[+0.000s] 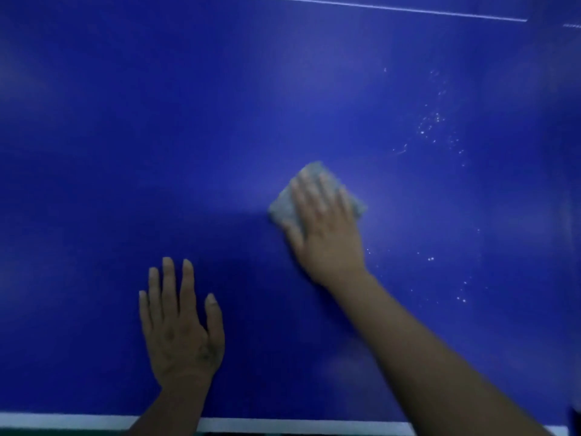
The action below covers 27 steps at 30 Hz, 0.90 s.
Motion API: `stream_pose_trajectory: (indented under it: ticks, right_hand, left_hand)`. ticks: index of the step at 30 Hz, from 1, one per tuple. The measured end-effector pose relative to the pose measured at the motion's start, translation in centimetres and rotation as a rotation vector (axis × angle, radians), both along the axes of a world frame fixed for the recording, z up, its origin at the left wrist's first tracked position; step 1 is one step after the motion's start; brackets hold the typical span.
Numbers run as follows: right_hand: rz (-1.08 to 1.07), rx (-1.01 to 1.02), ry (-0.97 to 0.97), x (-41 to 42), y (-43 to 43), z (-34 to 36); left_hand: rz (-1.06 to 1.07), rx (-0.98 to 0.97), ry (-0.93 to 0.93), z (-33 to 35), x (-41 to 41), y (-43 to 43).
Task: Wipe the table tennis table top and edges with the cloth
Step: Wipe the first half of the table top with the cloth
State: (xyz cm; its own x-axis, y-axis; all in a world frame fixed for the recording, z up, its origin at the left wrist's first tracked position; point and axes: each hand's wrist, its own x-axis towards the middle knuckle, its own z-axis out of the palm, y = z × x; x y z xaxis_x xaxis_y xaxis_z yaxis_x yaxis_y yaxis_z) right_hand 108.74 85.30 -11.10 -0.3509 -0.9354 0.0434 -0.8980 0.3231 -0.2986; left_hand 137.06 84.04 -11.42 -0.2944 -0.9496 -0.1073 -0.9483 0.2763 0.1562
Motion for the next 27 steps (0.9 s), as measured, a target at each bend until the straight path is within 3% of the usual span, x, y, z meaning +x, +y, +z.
stream_pose_trajectory:
  ticks: [4,7,9,14,17,20,27]
  right_hand:
    - [-0.365,0.116,0.046,-8.5,-3.4,0.2]
    - [-0.564,0.164,-0.017,-8.1,-6.0,0.7]
    - [-0.523,0.157,0.007,-4.6,-6.5,1.0]
    - [-0.082,0.057,-0.036,7.9,-0.3,0.3]
    - [0.023,0.087,-0.062,9.3,4.7,0.3]
    - [-0.043,0.068,-0.02,4.5,5.8,0.4]
    - [-0.444,0.168,0.01,-8.6,0.4,0.8]
  left_hand:
    - [-0.001,0.005,0.011,0.1,0.0,0.1]
    - [-0.002,0.006,0.012,0.2,-0.2,0.2]
    - [-0.001,0.009,0.008,0.3,-0.3,0.2]
    - [0.009,0.011,-0.005,0.1,-0.3,0.3]
    - [0.003,0.008,0.002,0.1,-0.2,0.3]
    - [0.009,0.013,0.013,0.2,-0.3,0.3]
    - [0.01,0.011,0.039,0.6,-0.6,0.5]
